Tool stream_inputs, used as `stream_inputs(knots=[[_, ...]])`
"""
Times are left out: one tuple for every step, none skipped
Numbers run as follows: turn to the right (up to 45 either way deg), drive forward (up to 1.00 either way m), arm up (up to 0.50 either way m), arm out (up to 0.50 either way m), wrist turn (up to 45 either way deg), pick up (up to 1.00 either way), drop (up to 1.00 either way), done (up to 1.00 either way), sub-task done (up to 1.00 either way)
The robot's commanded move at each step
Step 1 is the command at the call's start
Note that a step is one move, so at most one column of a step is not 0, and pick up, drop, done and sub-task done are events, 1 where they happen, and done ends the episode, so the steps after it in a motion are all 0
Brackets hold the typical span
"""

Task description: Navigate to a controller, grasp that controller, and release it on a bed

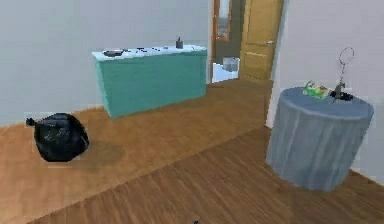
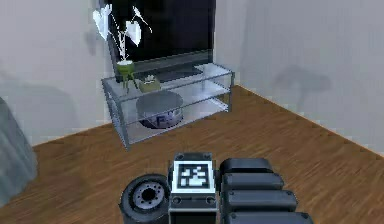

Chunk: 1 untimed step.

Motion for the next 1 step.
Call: stream_inputs(knots=[[0.0, 1.0, 0.0, 0.0, 0.0, 0.0, 0.0, 0.0, 0.0]])
